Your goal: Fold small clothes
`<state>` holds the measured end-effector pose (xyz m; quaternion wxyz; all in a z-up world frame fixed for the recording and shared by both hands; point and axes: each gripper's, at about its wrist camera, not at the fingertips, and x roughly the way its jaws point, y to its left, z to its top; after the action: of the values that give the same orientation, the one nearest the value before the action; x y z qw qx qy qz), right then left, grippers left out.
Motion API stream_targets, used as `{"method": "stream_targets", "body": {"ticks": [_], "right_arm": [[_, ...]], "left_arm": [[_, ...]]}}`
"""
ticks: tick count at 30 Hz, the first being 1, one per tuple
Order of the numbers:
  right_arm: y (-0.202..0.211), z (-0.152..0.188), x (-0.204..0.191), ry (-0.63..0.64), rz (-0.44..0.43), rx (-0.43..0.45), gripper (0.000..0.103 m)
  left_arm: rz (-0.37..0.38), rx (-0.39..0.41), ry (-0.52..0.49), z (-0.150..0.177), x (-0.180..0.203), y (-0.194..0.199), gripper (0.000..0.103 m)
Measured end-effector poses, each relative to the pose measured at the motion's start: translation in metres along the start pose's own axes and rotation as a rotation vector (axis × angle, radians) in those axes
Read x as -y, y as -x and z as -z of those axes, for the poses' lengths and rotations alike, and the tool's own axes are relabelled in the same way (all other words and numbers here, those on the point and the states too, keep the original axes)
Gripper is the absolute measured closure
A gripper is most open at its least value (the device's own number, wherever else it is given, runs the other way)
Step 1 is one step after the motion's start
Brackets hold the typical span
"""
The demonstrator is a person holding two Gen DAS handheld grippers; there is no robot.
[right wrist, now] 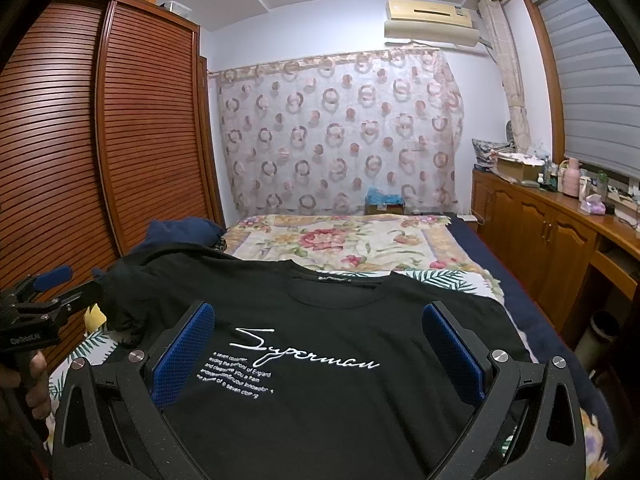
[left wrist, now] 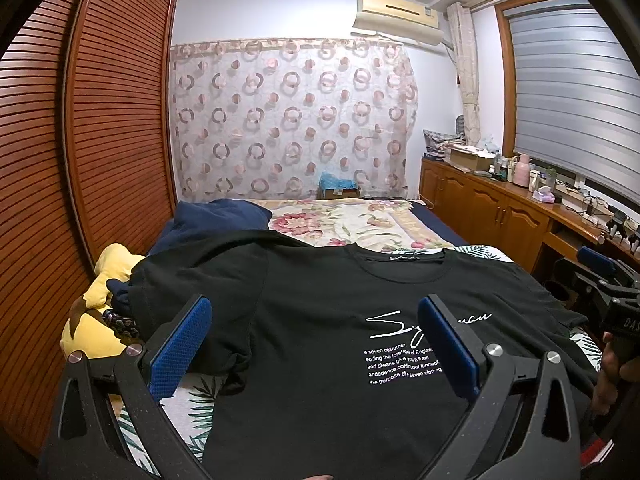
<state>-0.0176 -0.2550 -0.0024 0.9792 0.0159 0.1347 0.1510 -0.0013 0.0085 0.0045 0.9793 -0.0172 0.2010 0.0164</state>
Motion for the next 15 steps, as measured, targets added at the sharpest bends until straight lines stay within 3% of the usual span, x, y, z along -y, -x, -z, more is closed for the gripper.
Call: {"method": "stream_targets", "body": {"ticks": [15], "right_arm": [[-0.0034, -0.0005, 0.0016, -0.005, 0.008, -0.004, 0.000]], "left_arm": [[-0.012, 0.005, -0.004, -0.0006, -0.0009, 0.0018, 0.000]]}}
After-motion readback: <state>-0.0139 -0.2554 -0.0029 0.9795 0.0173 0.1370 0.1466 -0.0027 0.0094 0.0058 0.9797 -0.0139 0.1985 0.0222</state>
